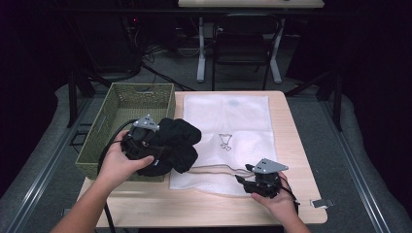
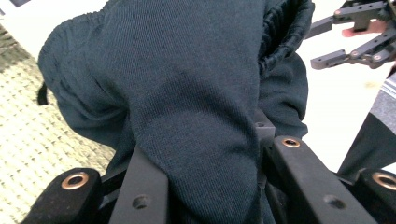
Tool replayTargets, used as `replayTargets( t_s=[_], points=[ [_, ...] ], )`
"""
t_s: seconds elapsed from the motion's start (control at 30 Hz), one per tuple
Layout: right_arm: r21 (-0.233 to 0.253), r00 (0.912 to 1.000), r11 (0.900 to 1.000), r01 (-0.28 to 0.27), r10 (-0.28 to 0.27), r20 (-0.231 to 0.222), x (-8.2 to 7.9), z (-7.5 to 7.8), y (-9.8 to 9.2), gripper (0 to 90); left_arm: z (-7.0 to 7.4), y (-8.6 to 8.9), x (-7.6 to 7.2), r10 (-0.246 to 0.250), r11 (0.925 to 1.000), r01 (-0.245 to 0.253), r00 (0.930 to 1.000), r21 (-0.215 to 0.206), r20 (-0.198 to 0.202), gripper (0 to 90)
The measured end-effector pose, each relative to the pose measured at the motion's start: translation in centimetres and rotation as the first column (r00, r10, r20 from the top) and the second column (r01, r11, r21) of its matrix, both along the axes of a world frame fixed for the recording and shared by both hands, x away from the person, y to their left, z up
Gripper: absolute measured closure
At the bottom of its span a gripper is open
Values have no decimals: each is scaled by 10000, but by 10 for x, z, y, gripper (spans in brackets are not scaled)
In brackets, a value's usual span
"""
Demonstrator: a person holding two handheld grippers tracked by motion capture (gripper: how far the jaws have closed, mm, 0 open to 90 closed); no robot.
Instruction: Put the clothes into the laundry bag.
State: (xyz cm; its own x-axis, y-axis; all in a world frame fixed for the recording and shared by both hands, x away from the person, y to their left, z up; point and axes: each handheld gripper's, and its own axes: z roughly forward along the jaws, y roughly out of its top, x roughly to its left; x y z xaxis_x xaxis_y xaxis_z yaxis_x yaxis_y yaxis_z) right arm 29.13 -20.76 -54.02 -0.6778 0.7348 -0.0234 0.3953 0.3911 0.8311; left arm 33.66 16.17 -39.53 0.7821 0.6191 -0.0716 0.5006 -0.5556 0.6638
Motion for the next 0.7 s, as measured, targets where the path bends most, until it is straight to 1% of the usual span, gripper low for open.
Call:
replayTargets(
  t_s=[0.03,0.1,0.17,0.23,0.33,0.4,0.47,0.6,0.7],
  points=[
    [-65,10000,10000,-48,48,48,0,0,1,441,0,0,-1,-45,10000,45,10000,34,7,695],
    [-198,9999,9997,-112,113,54,0,0,2,441,-2,-2,-3,-81,10000,81,10000,-31,6,695],
    [-170,9999,9998,-135,135,11,0,1,2,445,-2,-3,-5,-155,9999,155,9999,-43,16,695],
    [-126,9998,9998,-172,171,-29,0,2,2,461,-4,-5,-7,-268,9996,267,9996,-96,-87,695],
    [-50,9993,9993,-373,373,-83,0,4,3,481,-7,-8,-9,-365,9993,365,9993,-12,-98,695],
    [-142,9992,9992,-373,371,-141,1,6,4,489,-10,-11,-10,-386,9993,386,9992,-17,-109,695],
    [-130,9990,9991,-415,412,-189,3,8,5,504,-11,-12,-11,-459,9989,458,9988,-58,-143,695],
    [-153,9994,9994,-320,318,-145,5,14,6,535,-12,-14,-14,-569,9983,568,9983,-95,-98,695],
    [-201,9995,9993,-319,318,-79,8,21,8,544,-13,-15,-17,-538,9985,537,9985,-128,-47,695]
  ],
)
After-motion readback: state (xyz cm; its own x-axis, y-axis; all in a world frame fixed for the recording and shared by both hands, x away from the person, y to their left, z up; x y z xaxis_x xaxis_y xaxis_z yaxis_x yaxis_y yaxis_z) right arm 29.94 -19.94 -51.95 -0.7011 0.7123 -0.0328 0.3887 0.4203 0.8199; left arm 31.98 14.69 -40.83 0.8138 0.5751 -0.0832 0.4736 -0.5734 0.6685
